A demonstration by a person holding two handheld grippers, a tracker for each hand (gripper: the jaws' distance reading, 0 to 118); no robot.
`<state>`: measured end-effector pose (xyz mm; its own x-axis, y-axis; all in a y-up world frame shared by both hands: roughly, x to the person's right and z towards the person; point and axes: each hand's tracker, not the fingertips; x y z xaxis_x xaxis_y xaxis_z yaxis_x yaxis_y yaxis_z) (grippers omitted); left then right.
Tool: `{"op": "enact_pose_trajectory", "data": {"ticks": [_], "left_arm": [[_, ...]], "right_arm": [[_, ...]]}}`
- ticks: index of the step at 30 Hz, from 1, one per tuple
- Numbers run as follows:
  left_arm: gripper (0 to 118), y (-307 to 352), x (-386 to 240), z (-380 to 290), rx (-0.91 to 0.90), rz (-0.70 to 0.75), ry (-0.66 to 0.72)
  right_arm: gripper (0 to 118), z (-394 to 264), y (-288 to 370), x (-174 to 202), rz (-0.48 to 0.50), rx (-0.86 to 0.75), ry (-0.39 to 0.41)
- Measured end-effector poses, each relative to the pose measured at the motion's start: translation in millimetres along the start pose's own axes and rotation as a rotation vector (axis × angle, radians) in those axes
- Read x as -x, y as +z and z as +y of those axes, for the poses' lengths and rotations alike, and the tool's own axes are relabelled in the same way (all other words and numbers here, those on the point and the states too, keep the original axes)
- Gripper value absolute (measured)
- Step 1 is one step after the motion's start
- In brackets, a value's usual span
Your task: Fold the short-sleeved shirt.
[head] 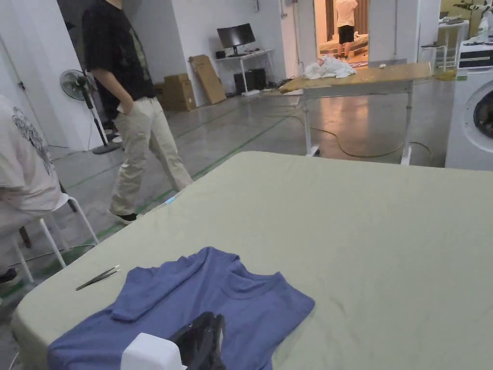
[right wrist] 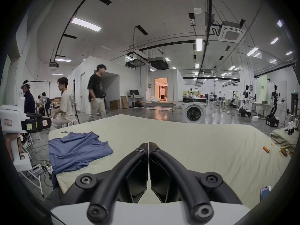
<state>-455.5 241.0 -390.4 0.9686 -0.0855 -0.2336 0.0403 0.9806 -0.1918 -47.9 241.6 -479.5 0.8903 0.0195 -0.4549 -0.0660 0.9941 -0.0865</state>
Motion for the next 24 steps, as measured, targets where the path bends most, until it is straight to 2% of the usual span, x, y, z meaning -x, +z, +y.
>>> {"op": "enact_pose_trajectory", "data": {"ticks": [2,4,8,10,13,16,17,20,21,22,24], "left_arm": [[38,-23,18,-5,0.074,-0.02,-0.044],[55,-52,37,-11,0.121,-0.031,-0.062],[78,-135,78,-23,0.32,-0.09,-0.11],[86,-180,93,-33,0.421,-0.105,-0.118],[86,-246,115,-52,0.559,-0.141,-0.063],[86,-295,132,-74,0.638,-0.095,-0.003],[86,-310,137,-81,0.67,-0.077,0.033],[86,-341,142,-102,0.799,-0.058,0.056],[83,-342,140,-102,0.777,-0.071,0.051],[72,-340,138,-96,0.762,-0.059,0.054],[32,-337,136,-90,0.78,-0.084,0.022]], "right_arm": [[0,-4,4,-2,0.018,0.011,0.008],[0,-10,9,-5,0.029,0.032,0.017],[0,-28,21,-14,0.02,0.118,0.057],[0,-37,26,-20,0.011,0.159,0.045],[0,-49,31,-31,-0.007,0.224,0.007],[0,-55,33,-34,-0.035,0.269,0.048],[0,-63,-19,19,-0.037,0.283,0.057],[0,-70,-15,15,-0.038,0.32,0.072],[0,-72,-14,14,-0.042,0.333,0.077],[0,-75,-13,13,-0.05,0.347,0.081],[0,-83,-12,10,-0.059,0.366,0.08]]}}
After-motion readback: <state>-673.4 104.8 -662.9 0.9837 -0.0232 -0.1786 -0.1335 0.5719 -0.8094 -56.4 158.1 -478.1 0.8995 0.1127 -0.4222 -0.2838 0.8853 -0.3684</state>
